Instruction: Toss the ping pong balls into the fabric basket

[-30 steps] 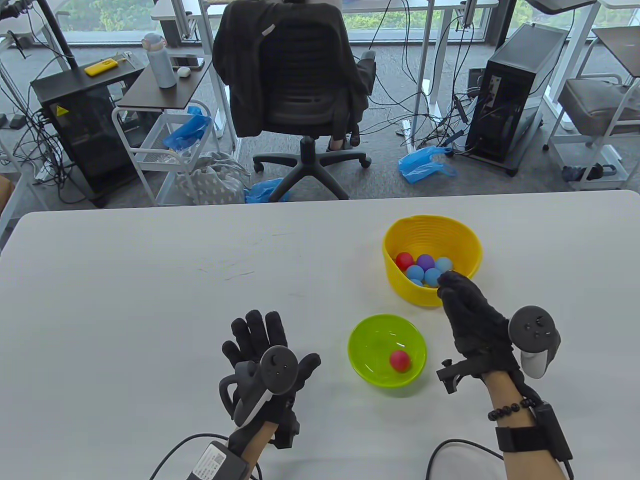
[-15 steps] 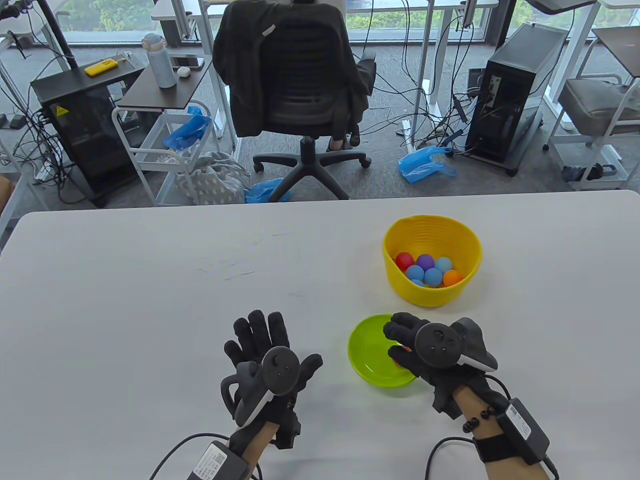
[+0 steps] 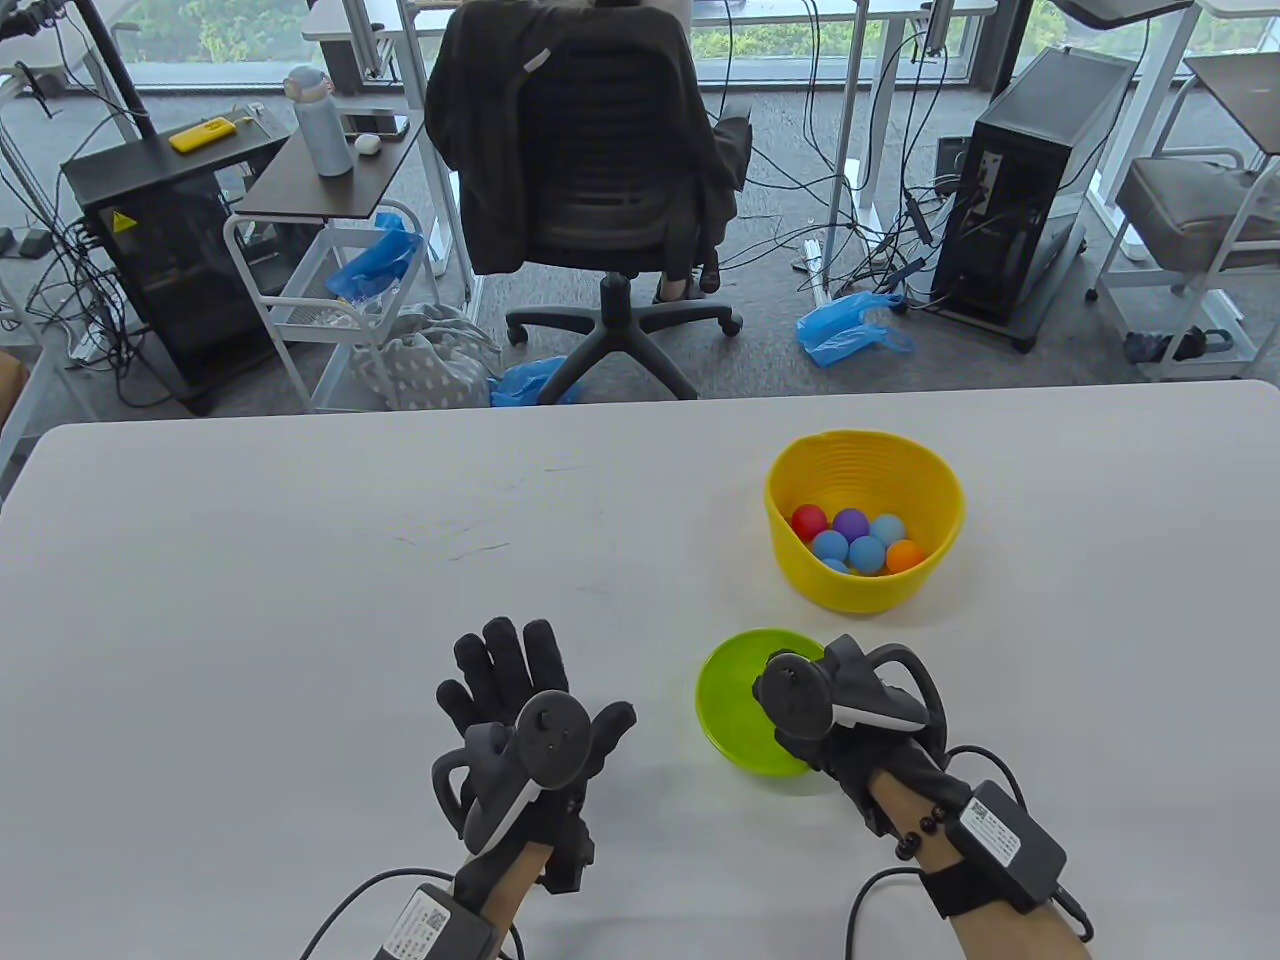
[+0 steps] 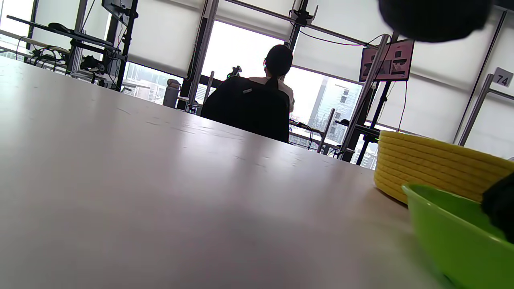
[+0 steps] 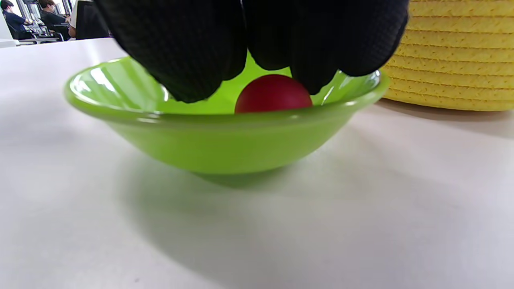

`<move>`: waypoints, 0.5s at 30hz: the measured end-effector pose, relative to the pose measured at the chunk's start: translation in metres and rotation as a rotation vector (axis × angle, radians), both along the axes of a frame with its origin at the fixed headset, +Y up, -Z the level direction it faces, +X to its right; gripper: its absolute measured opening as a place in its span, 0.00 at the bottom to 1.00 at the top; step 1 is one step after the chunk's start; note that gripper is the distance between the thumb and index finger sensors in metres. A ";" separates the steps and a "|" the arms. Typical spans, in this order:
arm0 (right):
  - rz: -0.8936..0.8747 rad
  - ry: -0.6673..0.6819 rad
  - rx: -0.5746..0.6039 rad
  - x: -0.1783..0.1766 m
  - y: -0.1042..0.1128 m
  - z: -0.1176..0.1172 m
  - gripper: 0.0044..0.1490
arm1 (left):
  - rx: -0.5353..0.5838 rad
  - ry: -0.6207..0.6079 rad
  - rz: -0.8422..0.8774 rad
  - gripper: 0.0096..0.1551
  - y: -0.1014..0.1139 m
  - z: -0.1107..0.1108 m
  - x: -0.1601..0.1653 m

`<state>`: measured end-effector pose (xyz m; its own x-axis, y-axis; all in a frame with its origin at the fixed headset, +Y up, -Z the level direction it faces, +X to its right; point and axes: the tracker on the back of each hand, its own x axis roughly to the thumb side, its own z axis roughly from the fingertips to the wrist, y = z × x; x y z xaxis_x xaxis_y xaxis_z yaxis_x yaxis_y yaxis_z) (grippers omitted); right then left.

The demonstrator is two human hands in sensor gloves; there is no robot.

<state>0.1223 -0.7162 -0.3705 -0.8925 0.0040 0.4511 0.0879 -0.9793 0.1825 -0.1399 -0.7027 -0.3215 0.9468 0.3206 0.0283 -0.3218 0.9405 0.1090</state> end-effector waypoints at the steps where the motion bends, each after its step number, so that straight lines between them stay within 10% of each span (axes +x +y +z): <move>1: 0.009 -0.001 -0.008 -0.002 -0.001 -0.001 0.36 | 0.001 0.002 0.001 0.65 0.000 0.000 0.000; 15: -0.010 0.024 -0.095 -0.010 -0.013 -0.006 0.35 | 0.010 0.007 0.008 0.65 0.001 0.000 -0.003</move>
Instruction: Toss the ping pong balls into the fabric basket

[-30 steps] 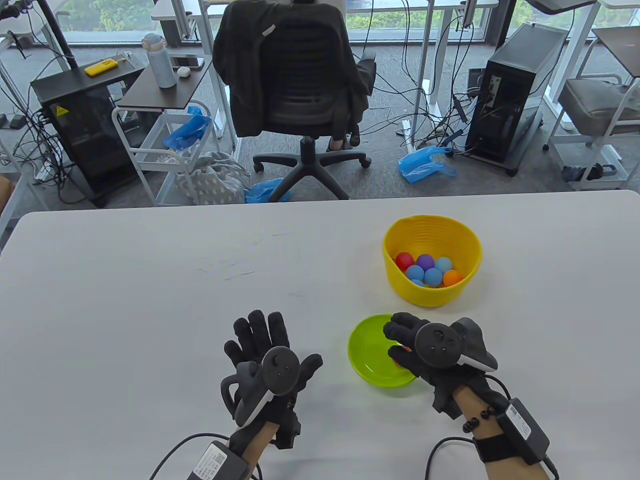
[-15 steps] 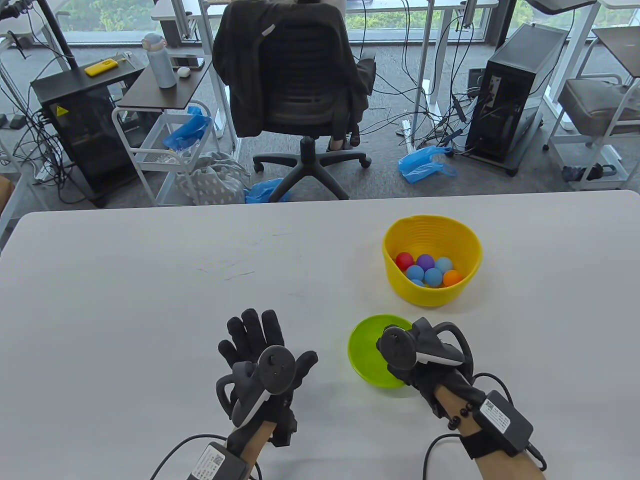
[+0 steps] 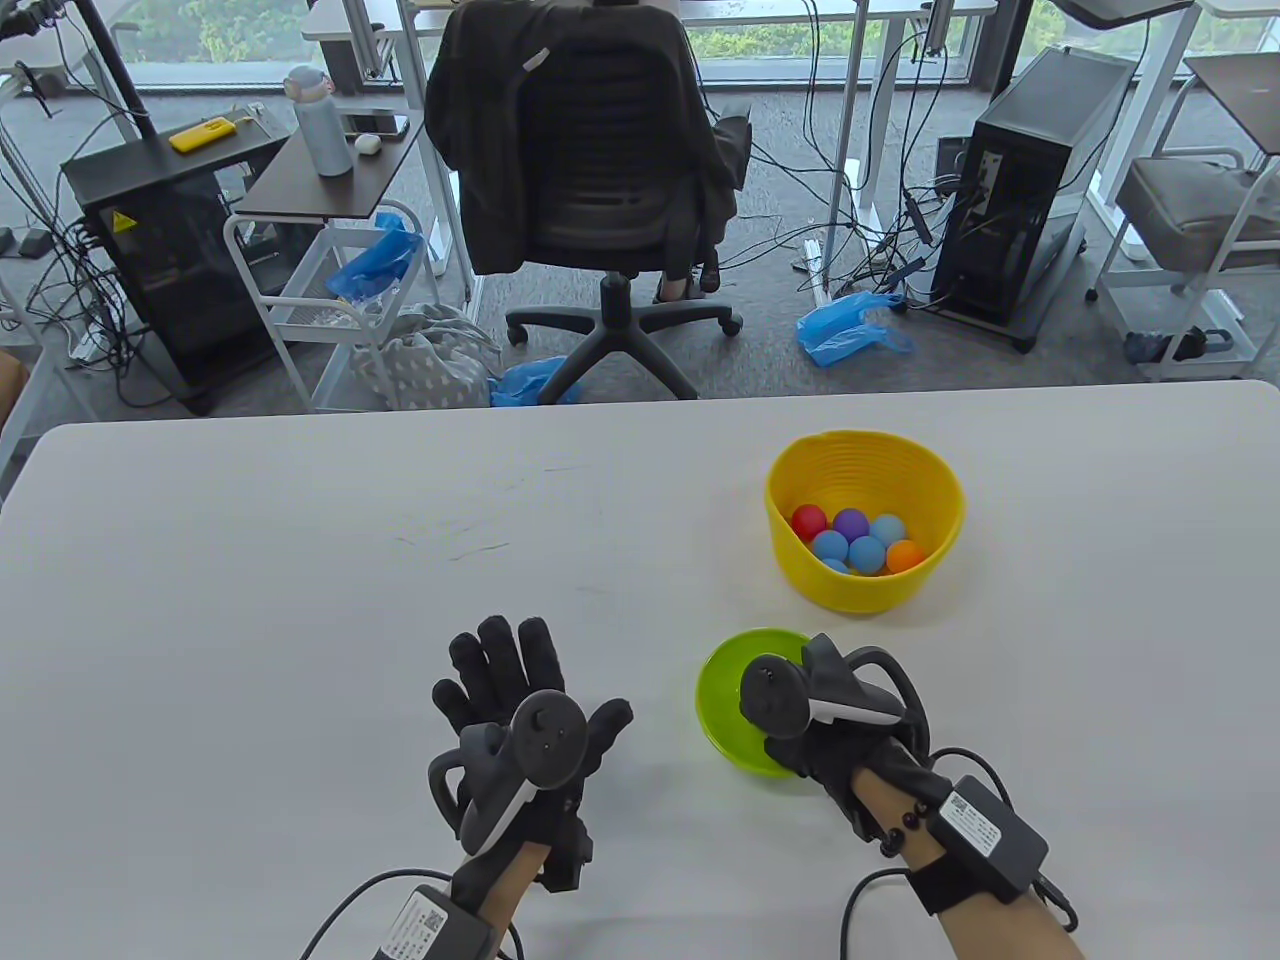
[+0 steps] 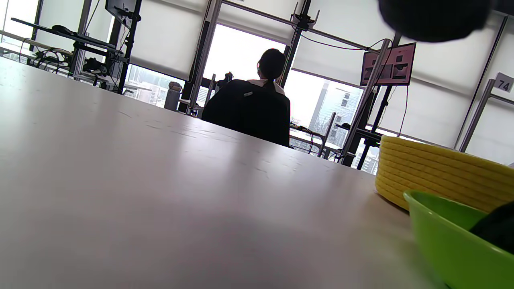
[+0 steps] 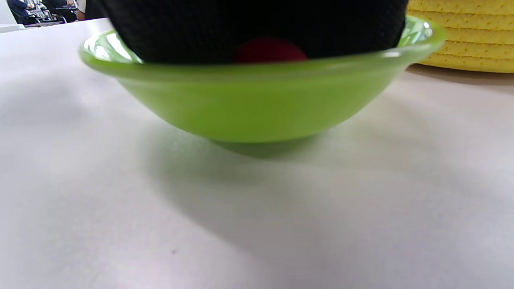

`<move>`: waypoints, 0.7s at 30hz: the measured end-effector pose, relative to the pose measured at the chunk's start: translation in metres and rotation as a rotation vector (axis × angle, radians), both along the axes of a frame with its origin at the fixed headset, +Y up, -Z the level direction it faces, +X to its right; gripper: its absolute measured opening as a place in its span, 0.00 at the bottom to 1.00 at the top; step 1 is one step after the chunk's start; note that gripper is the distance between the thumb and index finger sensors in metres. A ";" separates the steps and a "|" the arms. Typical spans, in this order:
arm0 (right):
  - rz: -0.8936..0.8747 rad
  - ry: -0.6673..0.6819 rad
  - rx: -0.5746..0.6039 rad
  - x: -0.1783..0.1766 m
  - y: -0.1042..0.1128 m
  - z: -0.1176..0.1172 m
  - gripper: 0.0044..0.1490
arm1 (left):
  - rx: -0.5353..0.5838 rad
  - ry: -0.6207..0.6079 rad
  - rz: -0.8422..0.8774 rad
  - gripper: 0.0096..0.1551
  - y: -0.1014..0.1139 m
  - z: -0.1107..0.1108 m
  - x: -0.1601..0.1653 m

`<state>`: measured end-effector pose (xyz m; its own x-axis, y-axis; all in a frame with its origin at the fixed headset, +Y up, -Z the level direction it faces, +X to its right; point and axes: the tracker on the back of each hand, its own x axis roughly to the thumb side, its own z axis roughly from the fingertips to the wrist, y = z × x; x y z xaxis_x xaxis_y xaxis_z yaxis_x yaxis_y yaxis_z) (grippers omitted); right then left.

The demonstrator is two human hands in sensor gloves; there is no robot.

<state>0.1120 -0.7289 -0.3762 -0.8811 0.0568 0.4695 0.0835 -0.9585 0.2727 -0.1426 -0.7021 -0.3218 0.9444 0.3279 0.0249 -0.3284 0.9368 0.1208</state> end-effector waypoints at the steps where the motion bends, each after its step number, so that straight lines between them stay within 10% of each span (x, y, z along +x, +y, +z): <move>1: -0.013 0.004 -0.003 0.000 -0.001 0.000 0.35 | -0.001 -0.001 0.000 0.65 0.000 0.000 0.000; 21: -0.730 -0.065 0.007 0.057 0.034 0.010 0.27 | -0.006 -0.020 0.013 0.65 -0.001 0.001 0.002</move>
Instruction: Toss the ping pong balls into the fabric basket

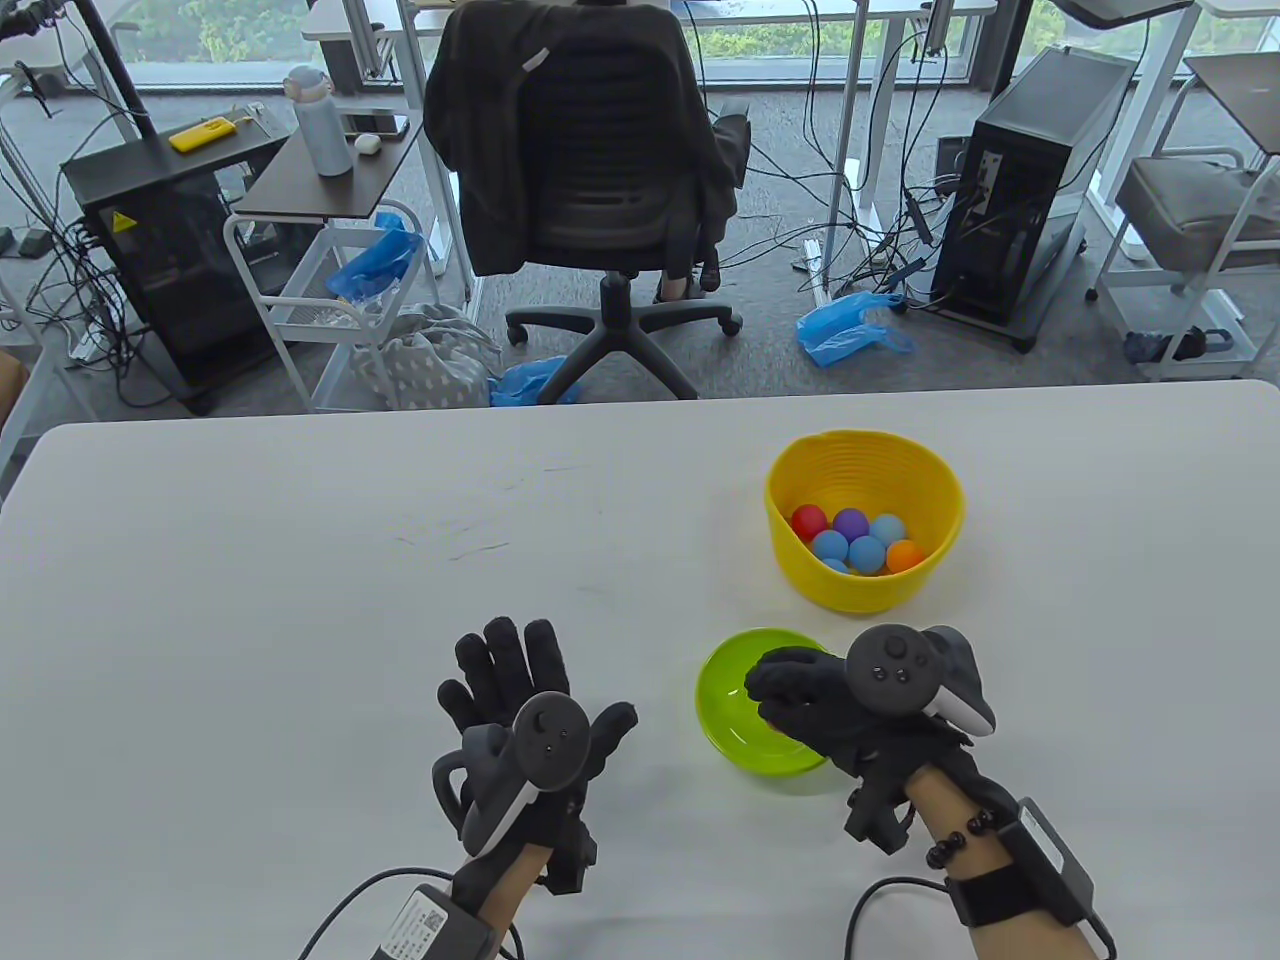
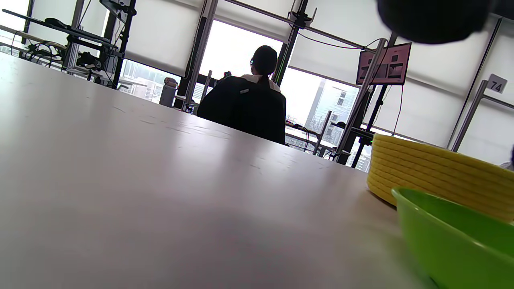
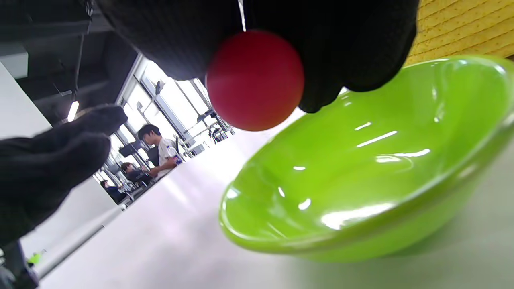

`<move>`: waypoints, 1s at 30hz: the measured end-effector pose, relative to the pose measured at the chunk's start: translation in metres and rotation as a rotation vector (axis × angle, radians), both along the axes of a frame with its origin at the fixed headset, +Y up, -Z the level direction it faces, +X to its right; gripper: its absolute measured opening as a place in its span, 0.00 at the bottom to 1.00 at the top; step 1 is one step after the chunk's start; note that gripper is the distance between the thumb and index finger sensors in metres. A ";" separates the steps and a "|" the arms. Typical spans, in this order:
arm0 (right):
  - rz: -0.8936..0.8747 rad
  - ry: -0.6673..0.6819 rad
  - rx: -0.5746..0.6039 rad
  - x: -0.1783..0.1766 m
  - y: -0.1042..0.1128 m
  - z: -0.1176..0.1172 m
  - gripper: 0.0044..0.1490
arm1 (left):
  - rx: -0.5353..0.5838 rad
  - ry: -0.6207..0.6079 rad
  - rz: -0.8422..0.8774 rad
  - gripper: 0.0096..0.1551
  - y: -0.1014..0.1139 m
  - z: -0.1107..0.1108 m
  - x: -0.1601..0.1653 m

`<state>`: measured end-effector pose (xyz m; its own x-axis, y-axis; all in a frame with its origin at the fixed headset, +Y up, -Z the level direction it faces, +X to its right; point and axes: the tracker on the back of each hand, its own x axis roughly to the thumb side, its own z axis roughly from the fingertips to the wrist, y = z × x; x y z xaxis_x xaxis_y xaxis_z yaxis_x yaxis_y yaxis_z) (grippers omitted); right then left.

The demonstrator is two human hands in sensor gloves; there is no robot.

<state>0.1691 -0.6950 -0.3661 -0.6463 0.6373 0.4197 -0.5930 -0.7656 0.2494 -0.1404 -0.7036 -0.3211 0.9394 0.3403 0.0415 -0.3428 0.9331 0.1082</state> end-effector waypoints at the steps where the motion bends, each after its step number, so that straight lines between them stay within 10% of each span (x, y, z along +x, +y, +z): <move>1: -0.050 -0.004 0.000 0.004 0.002 0.000 0.27 | -0.002 -0.001 0.001 0.65 0.000 0.000 0.000; 30: -0.934 -0.504 -0.274 0.121 -0.017 -0.038 0.31 | -0.001 0.045 -0.024 0.65 0.003 -0.002 -0.005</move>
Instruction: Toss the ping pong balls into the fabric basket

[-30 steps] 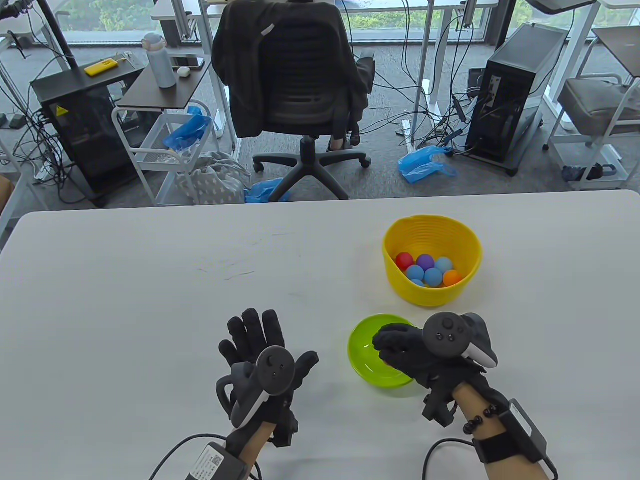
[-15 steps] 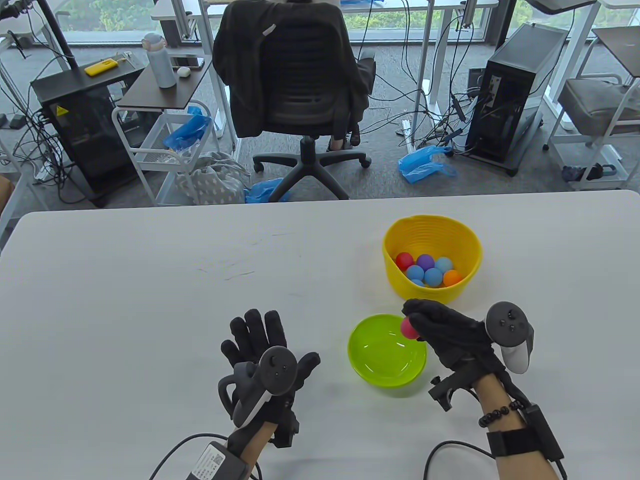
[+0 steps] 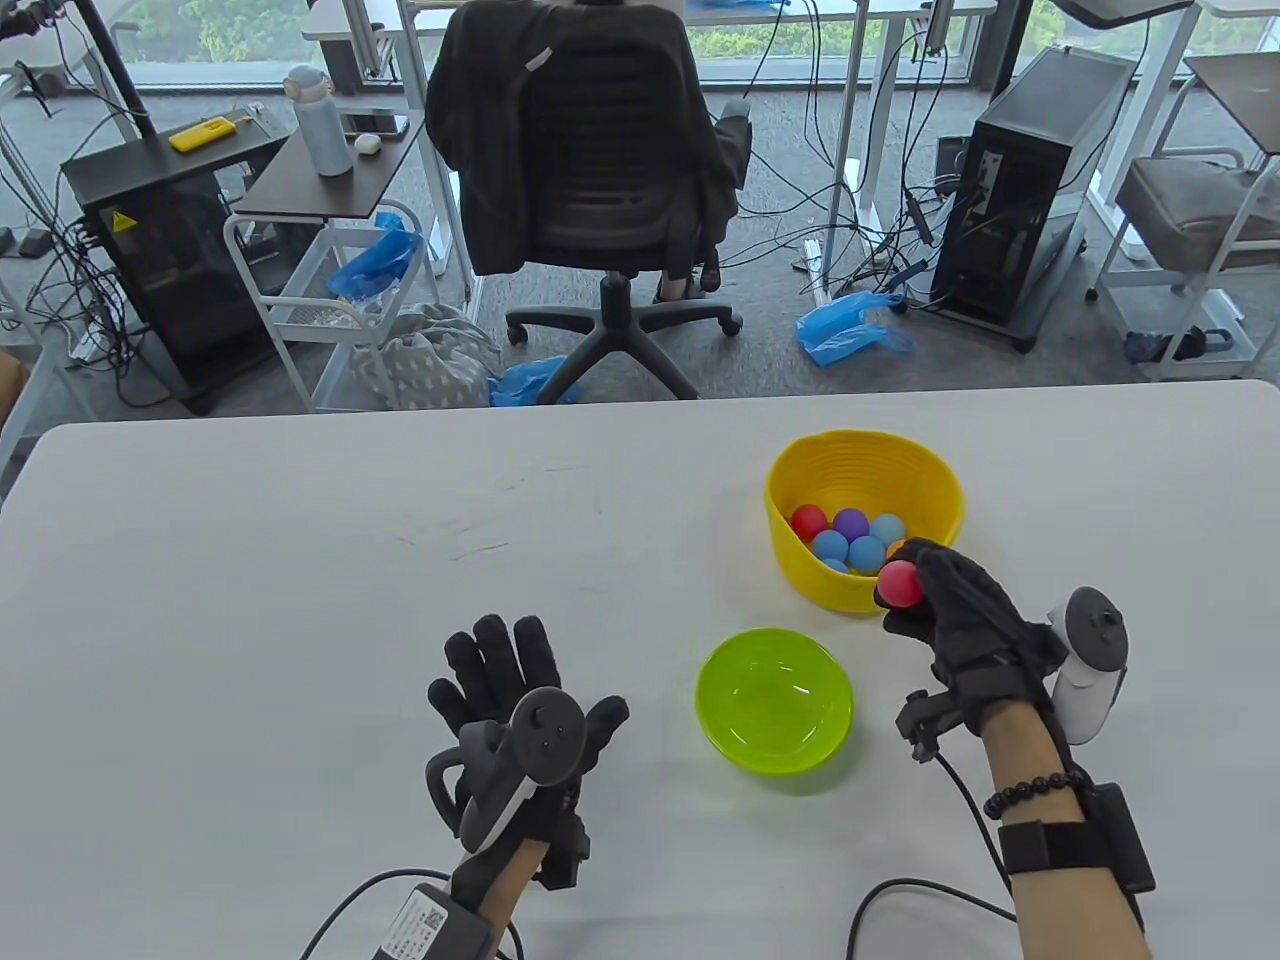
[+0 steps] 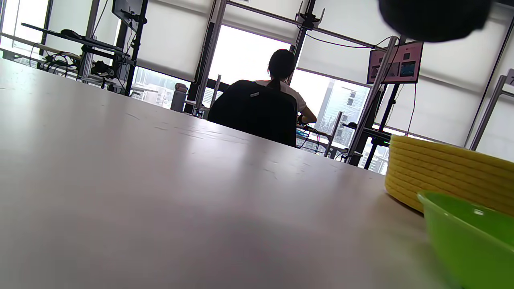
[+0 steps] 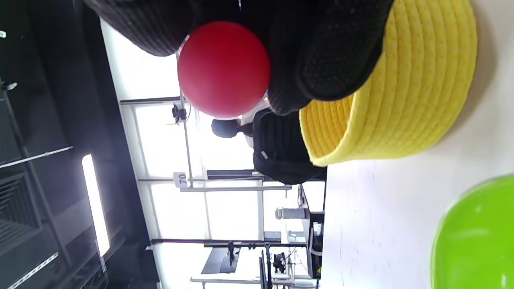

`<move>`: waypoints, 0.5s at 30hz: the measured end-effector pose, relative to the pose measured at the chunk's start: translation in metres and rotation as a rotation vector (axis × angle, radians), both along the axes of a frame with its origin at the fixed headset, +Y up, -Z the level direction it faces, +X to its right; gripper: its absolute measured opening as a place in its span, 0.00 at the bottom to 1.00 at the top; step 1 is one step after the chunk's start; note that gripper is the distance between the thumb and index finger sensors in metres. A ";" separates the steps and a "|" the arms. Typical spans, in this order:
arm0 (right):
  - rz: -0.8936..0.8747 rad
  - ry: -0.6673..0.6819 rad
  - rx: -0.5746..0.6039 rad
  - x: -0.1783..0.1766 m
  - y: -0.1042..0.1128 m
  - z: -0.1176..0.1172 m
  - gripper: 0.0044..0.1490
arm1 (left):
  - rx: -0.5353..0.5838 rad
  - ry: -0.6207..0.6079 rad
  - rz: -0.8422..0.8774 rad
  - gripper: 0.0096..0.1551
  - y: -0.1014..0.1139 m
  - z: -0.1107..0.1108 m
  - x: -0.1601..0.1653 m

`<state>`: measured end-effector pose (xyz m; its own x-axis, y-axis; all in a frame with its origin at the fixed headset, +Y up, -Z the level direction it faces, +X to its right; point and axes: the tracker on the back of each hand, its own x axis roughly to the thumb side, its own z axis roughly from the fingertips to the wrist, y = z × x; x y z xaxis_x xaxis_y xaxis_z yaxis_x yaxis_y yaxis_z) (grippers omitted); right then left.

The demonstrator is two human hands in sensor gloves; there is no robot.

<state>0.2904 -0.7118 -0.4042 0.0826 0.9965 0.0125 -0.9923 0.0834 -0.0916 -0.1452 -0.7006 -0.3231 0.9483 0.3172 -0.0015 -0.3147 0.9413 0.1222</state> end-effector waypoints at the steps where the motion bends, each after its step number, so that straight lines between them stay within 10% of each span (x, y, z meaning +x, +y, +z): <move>1: -0.012 -0.017 -0.012 0.005 -0.001 -0.005 0.32 | 0.001 0.005 -0.001 0.65 0.000 0.000 -0.001; 7: -0.077 -0.003 -0.064 0.024 -0.005 -0.024 0.51 | -0.008 0.020 0.003 0.65 0.000 -0.002 -0.004; 15: -0.056 -0.057 -0.022 0.031 0.004 -0.017 0.50 | -0.021 0.016 0.004 0.65 -0.001 -0.003 -0.003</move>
<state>0.3213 -0.7082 -0.4214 0.1383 0.9904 -0.0035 -0.9793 0.1362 -0.1499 -0.1487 -0.7012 -0.3260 0.9468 0.3210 -0.0238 -0.3168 0.9424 0.1073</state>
